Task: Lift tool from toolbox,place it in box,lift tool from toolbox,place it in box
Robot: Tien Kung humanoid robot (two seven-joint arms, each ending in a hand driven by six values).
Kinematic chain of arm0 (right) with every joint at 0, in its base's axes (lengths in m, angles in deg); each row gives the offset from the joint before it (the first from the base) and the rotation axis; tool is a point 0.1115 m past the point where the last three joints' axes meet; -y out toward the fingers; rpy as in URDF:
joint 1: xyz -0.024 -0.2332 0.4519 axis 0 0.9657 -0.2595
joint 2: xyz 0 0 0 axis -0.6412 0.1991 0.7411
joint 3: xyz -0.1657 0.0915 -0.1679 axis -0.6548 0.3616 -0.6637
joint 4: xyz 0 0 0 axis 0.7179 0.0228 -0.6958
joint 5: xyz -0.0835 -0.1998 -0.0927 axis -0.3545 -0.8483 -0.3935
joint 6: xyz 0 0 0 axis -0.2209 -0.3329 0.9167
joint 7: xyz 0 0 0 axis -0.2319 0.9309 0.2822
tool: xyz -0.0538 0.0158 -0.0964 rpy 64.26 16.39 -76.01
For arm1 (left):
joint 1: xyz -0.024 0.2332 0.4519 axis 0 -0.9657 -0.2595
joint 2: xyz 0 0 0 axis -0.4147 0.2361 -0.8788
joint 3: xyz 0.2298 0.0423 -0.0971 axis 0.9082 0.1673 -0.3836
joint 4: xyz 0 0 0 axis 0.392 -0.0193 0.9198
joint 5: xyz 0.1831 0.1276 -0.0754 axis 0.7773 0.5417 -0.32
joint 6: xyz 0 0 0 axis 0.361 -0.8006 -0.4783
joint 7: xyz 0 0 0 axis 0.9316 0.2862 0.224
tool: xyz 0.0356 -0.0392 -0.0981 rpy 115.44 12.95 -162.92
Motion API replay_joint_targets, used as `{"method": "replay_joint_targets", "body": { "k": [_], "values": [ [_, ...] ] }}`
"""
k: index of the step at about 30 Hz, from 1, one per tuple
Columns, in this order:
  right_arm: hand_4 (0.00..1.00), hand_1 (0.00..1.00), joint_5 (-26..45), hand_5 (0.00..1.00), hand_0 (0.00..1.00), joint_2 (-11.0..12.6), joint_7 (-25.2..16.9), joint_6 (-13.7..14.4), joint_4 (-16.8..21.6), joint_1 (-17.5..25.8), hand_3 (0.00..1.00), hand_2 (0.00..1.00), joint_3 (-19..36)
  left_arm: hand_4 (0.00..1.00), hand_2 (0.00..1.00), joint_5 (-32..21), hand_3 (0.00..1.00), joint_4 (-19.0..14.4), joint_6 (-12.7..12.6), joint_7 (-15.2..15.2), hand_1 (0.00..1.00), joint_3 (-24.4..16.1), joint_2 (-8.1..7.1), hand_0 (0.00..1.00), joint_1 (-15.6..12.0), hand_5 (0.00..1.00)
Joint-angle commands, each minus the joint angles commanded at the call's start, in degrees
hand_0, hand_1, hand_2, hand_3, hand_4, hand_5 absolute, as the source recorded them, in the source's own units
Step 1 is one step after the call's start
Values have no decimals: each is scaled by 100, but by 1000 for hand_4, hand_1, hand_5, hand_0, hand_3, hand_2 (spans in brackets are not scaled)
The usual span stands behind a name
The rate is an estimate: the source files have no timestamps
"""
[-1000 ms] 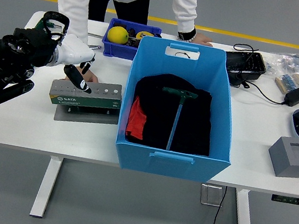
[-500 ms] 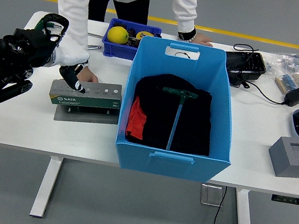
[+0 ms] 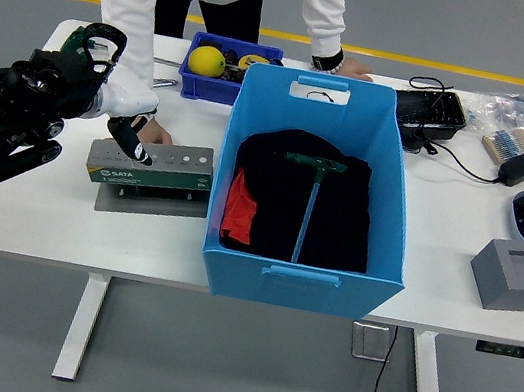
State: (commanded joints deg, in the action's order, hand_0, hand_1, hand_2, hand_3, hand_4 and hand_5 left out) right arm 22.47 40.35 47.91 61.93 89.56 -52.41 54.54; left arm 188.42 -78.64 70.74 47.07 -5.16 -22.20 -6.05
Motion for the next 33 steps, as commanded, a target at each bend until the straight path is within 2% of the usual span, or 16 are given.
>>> {"method": "replay_joint_targets", "body": {
  "k": [5, 6, 17, 18, 23, 24, 29, 30, 33],
  "values": [
    [913, 761, -2, 766, 757, 3, 2, -1, 0, -5, 677, 794, -5, 920, 434, -24, 365, 37, 37, -14, 549, 21, 1, 751, 4, 696],
    [914, 760, 0, 764, 757, 4, 2, -1, 0, -5, 676, 793, -10, 925, 405, -28, 356, 44, 35, -8, 514, 24, 1, 742, 5, 705],
    [913, 759, -13, 763, 755, 10, 2, 7, 0, -8, 676, 793, -2, 925, 410, -67, 355, 128, 12, 43, 527, 114, 29, 743, -12, 710],
    [913, 760, -8, 763, 755, 11, 0, 7, 0, -6, 676, 793, -6, 928, 385, -65, 339, 135, 11, 47, 490, 124, 32, 738, -11, 722],
    [913, 760, 25, 763, 755, 9, -4, 8, 0, 8, 676, 793, -40, 928, 385, -59, 339, 159, 28, 56, 490, 125, 43, 738, -21, 722],
    [913, 759, 21, 762, 755, 8, -2, 8, 0, 11, 675, 793, -41, 928, 308, -59, 312, 168, 34, 59, 392, 129, 47, 695, -23, 734],
    [913, 759, 6, 762, 755, 3, 6, 10, 0, 29, 675, 793, -41, 928, 308, -53, 312, 209, 30, 88, 392, 143, 59, 695, -30, 734],
    [913, 759, 9, 761, 755, 2, 6, 11, 0, 32, 676, 792, -45, 927, 257, -50, 267, 212, 28, 92, 319, 140, 57, 654, -31, 744],
    [913, 759, 26, 761, 755, 2, 5, 10, 0, 37, 676, 792, -62, 927, 257, -46, 267, 221, 17, 105, 319, 126, 51, 654, -37, 744]
  ]
}}
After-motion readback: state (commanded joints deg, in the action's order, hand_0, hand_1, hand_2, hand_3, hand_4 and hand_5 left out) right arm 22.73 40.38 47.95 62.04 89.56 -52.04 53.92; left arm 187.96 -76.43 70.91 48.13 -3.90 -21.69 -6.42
